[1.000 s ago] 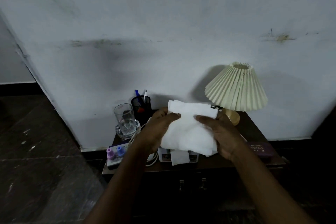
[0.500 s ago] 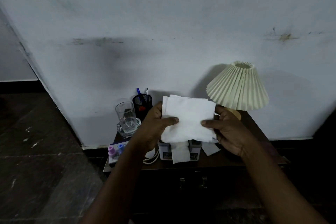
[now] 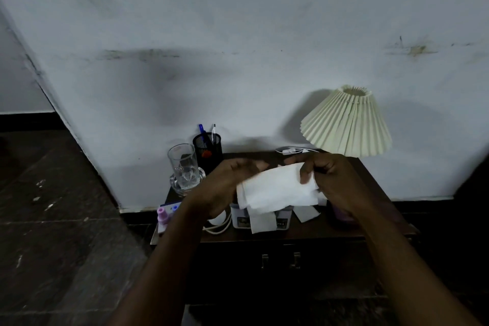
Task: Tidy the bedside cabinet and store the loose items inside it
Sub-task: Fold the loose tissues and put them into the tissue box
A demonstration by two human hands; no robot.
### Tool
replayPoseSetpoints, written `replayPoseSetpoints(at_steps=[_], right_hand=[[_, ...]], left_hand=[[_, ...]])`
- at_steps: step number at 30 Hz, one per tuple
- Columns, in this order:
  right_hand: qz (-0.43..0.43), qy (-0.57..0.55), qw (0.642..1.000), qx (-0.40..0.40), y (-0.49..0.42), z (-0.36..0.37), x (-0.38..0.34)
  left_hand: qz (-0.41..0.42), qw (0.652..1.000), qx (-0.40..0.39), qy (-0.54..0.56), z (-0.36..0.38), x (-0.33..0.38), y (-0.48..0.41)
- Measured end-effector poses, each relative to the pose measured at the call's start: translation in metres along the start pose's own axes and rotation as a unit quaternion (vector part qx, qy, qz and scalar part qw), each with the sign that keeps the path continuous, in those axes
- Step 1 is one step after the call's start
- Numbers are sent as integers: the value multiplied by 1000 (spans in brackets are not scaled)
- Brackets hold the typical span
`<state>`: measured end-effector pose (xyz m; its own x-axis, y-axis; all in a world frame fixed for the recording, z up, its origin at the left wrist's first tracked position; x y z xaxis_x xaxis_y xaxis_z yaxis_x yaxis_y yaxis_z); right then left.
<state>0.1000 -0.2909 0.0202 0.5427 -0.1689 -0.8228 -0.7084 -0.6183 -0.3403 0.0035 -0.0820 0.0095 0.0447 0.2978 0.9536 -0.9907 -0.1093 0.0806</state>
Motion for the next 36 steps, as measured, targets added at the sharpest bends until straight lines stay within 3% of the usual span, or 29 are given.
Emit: replayPoseSetpoints(at_steps=[2,5,7,10,12,15,18,24,27,29,36], right_hand=[[38,-68,996,33,-2,0,1],[133,-307,940,66,-4,6,4],[161,-375,912,36,-5,10,3],[113,-266,957,3,-11,21,-12],[87,-148,982,82,-23,20,-18],[30,-8,990,141,-42,18,-18],[23,98,987,124,-50,28,-11],[33,145,987,68,-56,53,10],[46,141,989,-1,-59,55,17],[57,202,977,-43,-58,55,21],[46,285,957,-32,-61,59,25]], left_hand=[[4,998,-14,-56,1,-5,-2],[39,999,37,2,-1,-8,-6],[77,993,66,67,1,-8,-11],[150,981,88,89,13,-4,-17],[192,976,97,43,19,5,-20],[225,967,100,-60,15,16,-26],[206,955,100,-187,-3,11,-34],[178,936,123,-279,-30,-15,-46],[164,938,124,-280,-32,-22,-49],[159,939,127,-276,-34,-23,-49],[144,938,109,-294,-38,-18,-48]])
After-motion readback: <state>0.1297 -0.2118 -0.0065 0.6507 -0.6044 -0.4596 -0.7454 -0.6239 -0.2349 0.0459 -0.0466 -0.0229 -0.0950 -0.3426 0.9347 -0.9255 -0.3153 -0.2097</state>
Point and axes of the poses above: each hand's wrist, its own y-axis away from the middle knuckle, its own z-axis out of the palm, x = y × z, the point moved 4 cm from there along -y, towards the middle knuckle, and after that the axes turned 14 degrees about y, right-handed, at the moved point
